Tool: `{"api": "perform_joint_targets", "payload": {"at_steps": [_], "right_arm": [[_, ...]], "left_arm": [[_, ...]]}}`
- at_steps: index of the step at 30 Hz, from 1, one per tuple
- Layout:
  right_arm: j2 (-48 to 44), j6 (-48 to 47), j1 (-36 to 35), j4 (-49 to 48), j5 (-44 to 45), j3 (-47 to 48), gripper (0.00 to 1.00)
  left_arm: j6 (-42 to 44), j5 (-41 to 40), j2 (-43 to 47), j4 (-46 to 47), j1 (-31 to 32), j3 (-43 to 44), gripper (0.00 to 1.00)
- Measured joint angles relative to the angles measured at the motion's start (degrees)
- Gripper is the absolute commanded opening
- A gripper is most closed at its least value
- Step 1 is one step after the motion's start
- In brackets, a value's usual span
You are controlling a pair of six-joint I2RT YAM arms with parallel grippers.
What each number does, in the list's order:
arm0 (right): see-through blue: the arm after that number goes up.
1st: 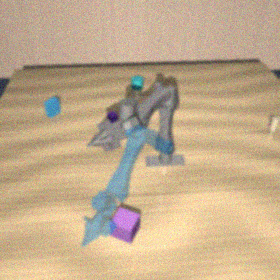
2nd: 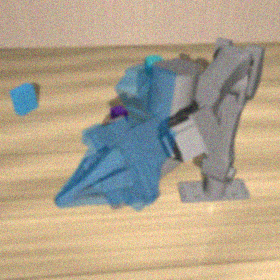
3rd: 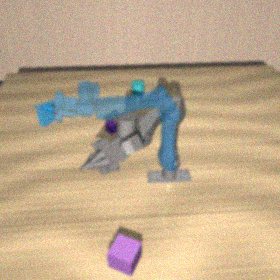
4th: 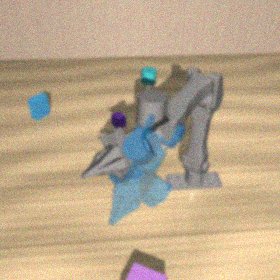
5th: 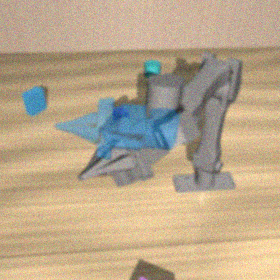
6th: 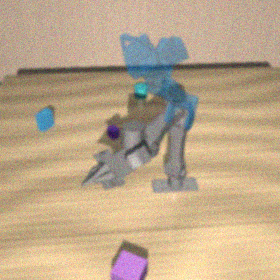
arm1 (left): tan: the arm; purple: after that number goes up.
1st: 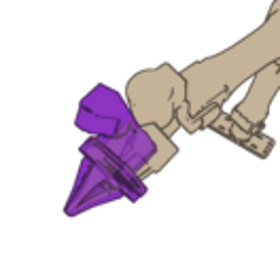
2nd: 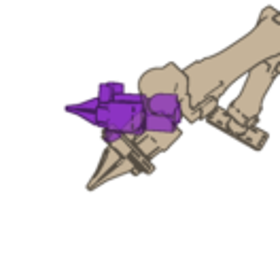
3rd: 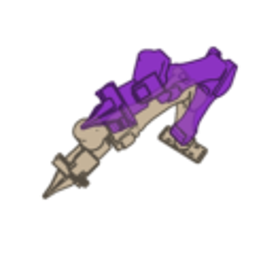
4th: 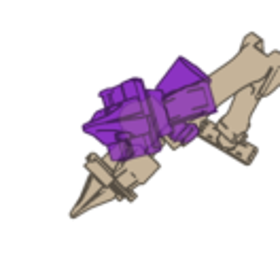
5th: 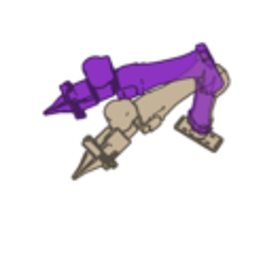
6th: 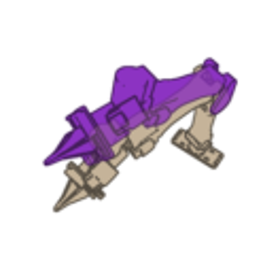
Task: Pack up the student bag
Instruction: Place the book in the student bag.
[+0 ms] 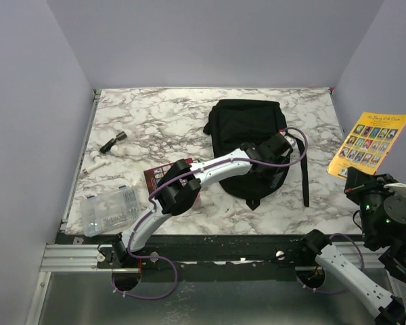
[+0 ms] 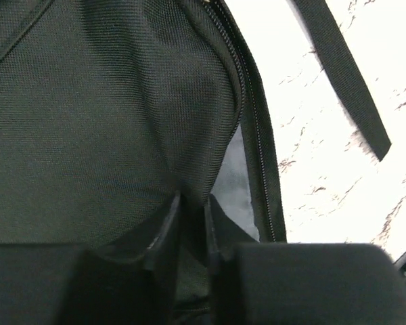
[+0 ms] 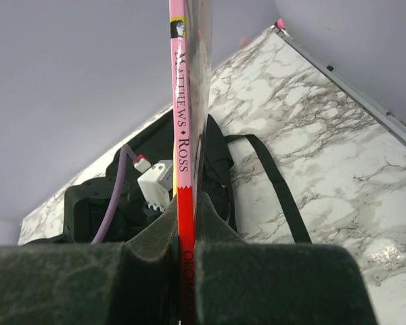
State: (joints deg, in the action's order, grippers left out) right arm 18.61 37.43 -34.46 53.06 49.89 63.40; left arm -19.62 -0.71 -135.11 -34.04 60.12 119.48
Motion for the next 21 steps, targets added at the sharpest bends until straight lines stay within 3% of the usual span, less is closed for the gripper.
{"api": "perform_joint_targets", "payload": {"at_steps": [2, 13, 21], "right_arm": [[0.0, 0.2, 0.0, 0.2, -0.5, -0.2, 0.01], [1.0, 4.8, 0.0, 1.1, -7.0, -1.3, 0.01], [2.4, 15.0, 0.0, 1.5, -19.5, -13.3, 0.01]], "left_arm": [[0.6, 0.0, 0.0, 0.0, 0.0, 0.0, 0.00], [3.0, 2.4, 3.6, -3.9, -2.3, 3.7, 0.00], [4.1, 12.7, 10.3, -5.6, -7.4, 8.4, 0.00]]}}
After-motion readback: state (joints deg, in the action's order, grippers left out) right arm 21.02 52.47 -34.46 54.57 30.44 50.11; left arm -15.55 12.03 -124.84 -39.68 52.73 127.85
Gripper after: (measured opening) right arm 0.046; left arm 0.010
